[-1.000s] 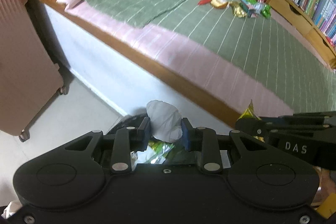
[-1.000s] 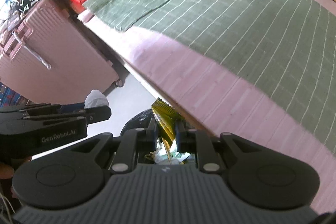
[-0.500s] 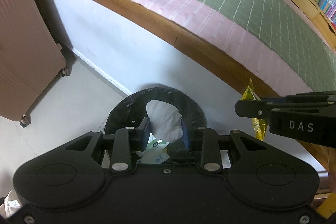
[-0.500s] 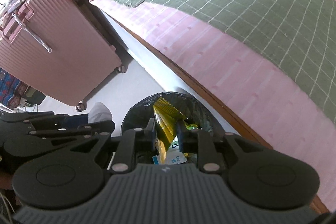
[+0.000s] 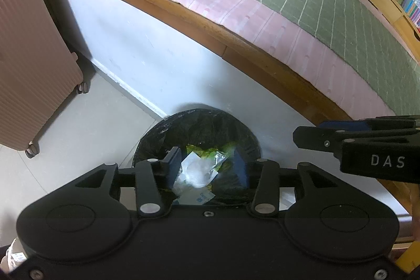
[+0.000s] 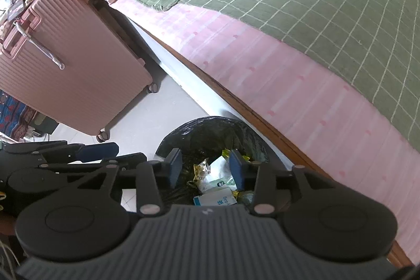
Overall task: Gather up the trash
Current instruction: 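Carry the foil cone and tissue to the black bin and release both, then move both open grippers back over the bed toward the remaining wrappers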
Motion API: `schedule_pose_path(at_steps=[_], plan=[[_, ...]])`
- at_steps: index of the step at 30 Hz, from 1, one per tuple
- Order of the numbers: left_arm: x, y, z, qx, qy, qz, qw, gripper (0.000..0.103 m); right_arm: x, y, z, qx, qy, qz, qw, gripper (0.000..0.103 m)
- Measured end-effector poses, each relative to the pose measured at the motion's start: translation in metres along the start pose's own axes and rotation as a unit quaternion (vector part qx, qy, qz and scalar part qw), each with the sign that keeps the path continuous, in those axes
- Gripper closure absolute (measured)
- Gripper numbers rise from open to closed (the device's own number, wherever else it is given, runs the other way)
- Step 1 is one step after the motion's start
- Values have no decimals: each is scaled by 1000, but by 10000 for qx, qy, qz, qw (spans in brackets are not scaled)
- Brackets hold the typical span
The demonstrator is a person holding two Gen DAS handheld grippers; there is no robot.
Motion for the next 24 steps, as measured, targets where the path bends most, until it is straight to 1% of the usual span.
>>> schedule_pose_path(at_steps=[7,12,13,15,17,24], plan=[[-1,0,-1,28,51,-53,10000,51,-3,3,-1,86,43,36,9999,44],[-12,4,-9,84,164,-55,9998,40,-14,6,-7,204,161,86,9996,38],[-17,6,-12,115,214,-51,9997,38,-17,7,-10,224,205,101,9995,37],[-26,9,-19,192,354,-64,9992,31,-25,9,-16,264,314,140,9991,34],[-37,13,-29,262,506,-97,9983,28,-35,12,-22,323,437,163,9984,33],[-62,37,-67,417,826,-18,9957,24,-69,31,-48,521,842,335,9945,29]])
Point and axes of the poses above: each gripper's, at about its wrist camera, not at the fingertips, and x roughly the way its jaws point, y to its right, z to its underside, the point moved 7 cm from there along x, roughly the way its jaws point, and after that the axes turned 7 degrees about -x, right-handed, at the moved point
